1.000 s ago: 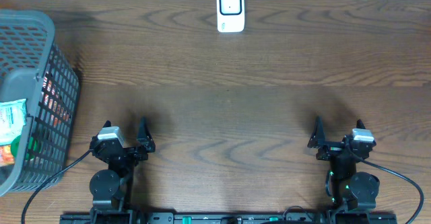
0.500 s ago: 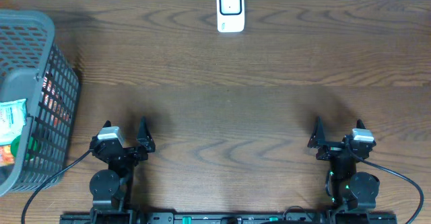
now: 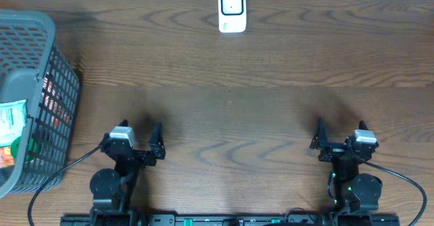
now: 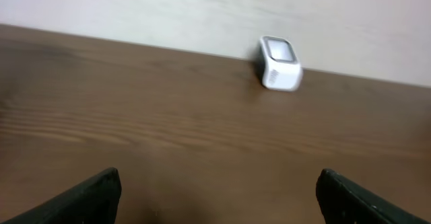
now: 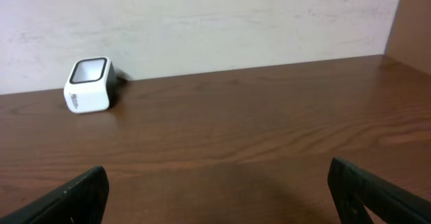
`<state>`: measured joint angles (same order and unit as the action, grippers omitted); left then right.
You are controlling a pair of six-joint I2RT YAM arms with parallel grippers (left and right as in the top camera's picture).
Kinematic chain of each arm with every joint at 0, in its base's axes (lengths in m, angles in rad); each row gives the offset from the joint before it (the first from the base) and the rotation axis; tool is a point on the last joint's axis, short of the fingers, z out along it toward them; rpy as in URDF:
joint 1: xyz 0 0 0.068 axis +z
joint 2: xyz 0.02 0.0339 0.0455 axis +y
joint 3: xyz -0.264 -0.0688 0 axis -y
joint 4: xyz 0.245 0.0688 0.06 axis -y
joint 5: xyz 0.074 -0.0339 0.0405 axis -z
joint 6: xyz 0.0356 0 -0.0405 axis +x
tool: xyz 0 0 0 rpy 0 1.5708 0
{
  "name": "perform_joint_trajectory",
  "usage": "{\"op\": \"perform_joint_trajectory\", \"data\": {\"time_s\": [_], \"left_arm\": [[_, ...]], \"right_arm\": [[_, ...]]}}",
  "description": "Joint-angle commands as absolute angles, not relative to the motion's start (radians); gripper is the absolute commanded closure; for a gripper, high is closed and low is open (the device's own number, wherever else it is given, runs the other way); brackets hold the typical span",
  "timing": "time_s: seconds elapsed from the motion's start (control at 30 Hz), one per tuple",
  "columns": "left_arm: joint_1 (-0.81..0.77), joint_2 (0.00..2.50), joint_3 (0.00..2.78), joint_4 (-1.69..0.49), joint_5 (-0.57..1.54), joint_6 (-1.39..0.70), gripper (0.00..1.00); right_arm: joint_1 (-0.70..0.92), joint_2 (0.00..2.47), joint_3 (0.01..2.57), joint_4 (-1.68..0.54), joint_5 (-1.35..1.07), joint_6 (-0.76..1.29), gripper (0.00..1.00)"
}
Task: Scan the item barcode
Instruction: 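Reach the left gripper into the basket toward the green-capped jar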
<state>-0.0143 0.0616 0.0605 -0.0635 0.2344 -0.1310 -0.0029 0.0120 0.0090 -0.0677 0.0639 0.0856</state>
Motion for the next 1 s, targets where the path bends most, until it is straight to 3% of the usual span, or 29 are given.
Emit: {"op": "perform_joint_trajectory", "data": {"time_s": [0.0, 0.17, 0.47, 0.57, 0.67, 0.8, 0.97], "left_arm": [[-0.015, 0.165, 0.208, -0.062, 0.377, -0.124, 0.07], [-0.015, 0.406, 0.529, -0.228, 0.381, -0.091, 0.07], [-0.015, 0.969, 1.481, -0.965, 0.401, 0.007, 0.07], [-0.015, 1.052, 1.596, -0.994, 0.409, 0.007, 0.07], [0.006, 1.116, 1.694, -0.999, 0.265, -0.067, 0.07], [0.128, 1.21, 1.87, -1.095, 0.025, -0.284, 0.07], [0.405, 1.313, 1.996, -1.231, -0.02, -0.447, 0.07]], "right_arm": [[0.004, 0.007, 0.006, -0.069, 0.062, 0.073, 0.01], [0.004, 0.007, 0.006, -0.069, 0.062, 0.073, 0.01], [0.004, 0.007, 0.006, -0.069, 0.062, 0.073, 0.01], [0.004, 0.007, 0.006, -0.069, 0.062, 0.073, 0.01], [0.004, 0.007, 0.006, -0.069, 0.062, 0.073, 0.01], [0.004, 0.007, 0.006, -0.069, 0.062, 0.073, 0.01], [0.004, 0.007, 0.006, -0.069, 0.062, 0.073, 0.01]]}}
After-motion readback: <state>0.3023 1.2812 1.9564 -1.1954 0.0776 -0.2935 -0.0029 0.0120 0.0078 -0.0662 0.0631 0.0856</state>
